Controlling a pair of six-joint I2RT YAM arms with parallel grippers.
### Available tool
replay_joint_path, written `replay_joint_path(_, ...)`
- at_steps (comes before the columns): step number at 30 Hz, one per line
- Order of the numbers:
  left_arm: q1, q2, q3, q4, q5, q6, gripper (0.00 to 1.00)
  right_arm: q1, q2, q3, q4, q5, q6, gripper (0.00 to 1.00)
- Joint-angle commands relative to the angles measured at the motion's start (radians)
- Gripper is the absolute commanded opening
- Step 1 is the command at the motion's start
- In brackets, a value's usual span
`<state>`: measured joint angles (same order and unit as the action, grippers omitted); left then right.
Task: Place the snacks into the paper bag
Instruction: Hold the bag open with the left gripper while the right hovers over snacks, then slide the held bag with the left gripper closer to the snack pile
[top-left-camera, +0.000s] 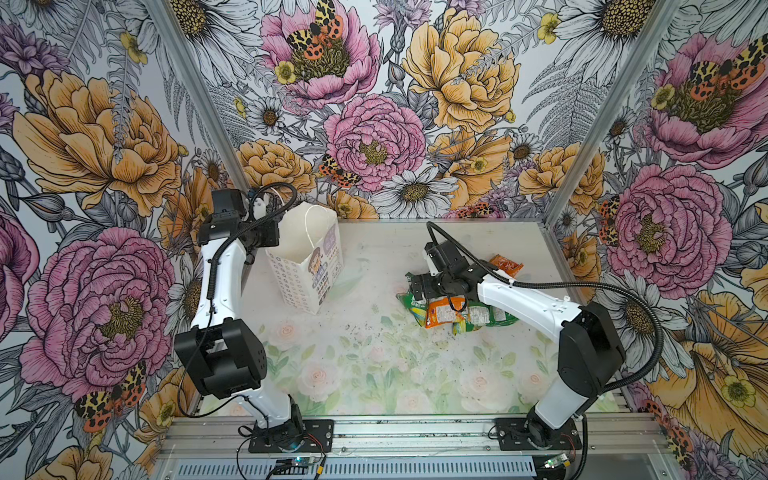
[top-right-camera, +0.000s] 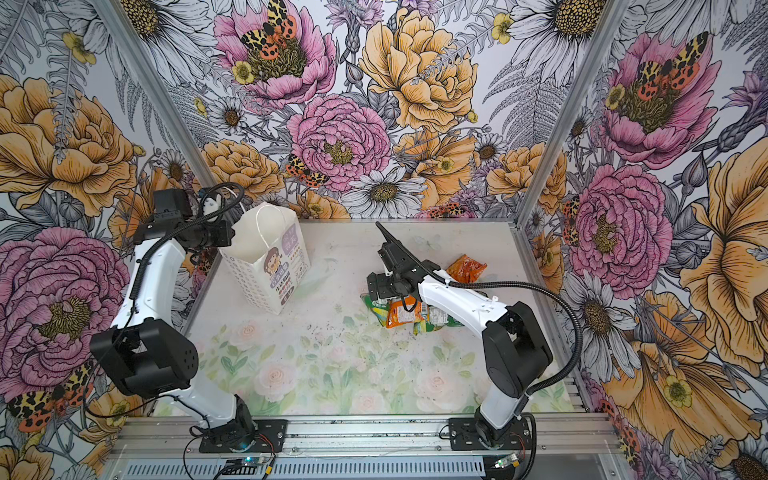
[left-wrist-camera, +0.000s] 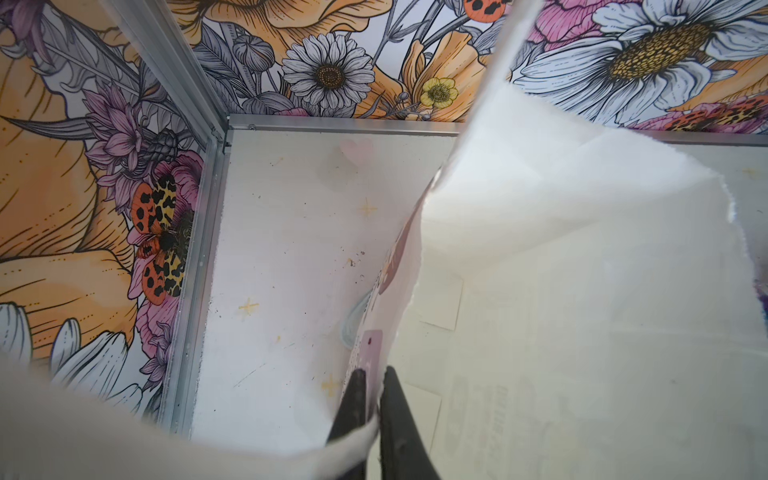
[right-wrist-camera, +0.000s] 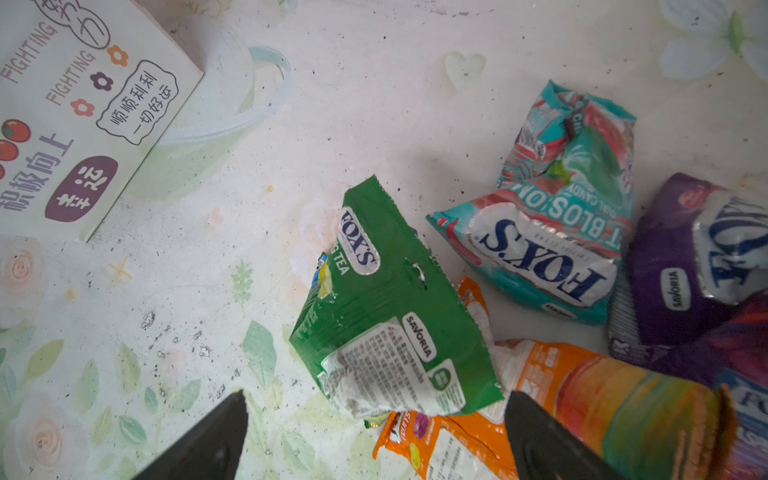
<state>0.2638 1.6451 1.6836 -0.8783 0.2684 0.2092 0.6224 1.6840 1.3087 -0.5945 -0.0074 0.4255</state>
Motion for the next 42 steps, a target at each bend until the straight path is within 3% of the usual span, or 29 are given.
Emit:
replay_joint_path(1,-0.009,0.015,-0.004,0.012,-0.022,-0.009,0.05,-0.006,-0.033,-0.012,0.001,0.018,-0.008,0.98)
replay_joint_path(5,-0.011,0.020,-0.003,0.011,-0.028,-0.017,0.00,-0.006,-0.033,-0.013,0.001,0.019,-0.008,0.98)
replay_joint_path(11,-0.017,0.017,-0.007,0.013,-0.036,-0.062,0.00,-0.006,-0.035,-0.016,0.001,0.019,-0.010,0.98)
replay_joint_path(24,-0.052,-0.066,-0.044,0.014,-0.040,-0.309,0.00,-0.015,-0.057,-0.036,0.001,0.024,-0.016,0.98)
replay_joint_path(35,-0.159,-0.151,-0.064,0.016,-0.098,-0.482,0.00,-0.025,-0.092,-0.048,-0.001,0.018,0.002,0.98)
replay_joint_path(42,-0.291,-0.224,-0.099,0.016,-0.223,-0.581,0.00,-0.033,-0.110,-0.054,-0.012,0.040,0.055,0.98)
